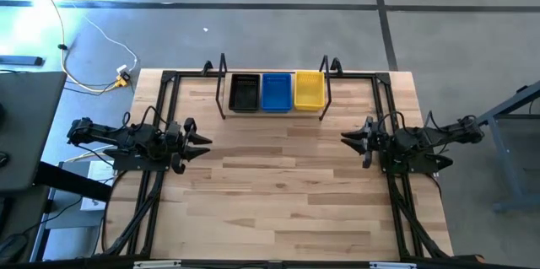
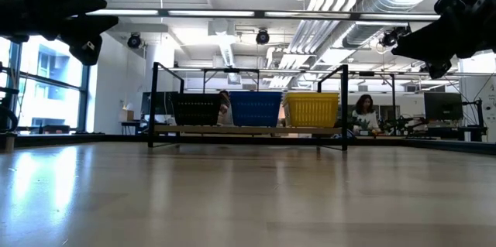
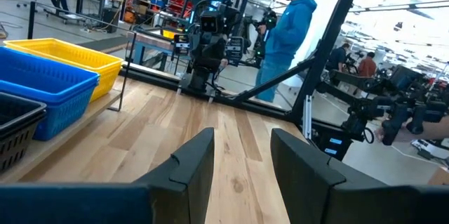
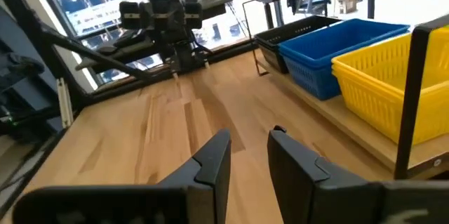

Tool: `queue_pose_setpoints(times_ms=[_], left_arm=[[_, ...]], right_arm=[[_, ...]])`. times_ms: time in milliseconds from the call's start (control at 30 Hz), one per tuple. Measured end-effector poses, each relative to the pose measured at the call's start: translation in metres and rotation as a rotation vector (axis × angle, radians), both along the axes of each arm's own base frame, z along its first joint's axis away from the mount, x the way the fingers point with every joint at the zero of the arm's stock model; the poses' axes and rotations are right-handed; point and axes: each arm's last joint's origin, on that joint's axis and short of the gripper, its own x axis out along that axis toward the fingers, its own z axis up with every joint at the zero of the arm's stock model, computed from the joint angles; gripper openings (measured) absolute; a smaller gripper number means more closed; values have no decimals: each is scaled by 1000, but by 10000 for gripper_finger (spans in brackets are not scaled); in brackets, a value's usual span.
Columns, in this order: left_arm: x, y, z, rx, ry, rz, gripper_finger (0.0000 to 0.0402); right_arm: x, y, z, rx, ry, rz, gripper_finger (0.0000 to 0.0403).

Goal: Stack baskets on shelf by color
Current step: Return to Home Position

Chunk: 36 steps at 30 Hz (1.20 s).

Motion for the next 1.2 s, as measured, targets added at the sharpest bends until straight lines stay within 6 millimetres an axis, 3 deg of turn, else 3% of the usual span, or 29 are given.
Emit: queue_pose_setpoints(times_ms=[300, 1200], left_arm=[[0, 0, 0, 0, 0, 0, 131], [0, 0, 0, 0, 0, -1, 131]], right_arm=[[0, 0, 0, -127, 25, 15, 83], [0, 0, 0, -123, 26, 16, 83]])
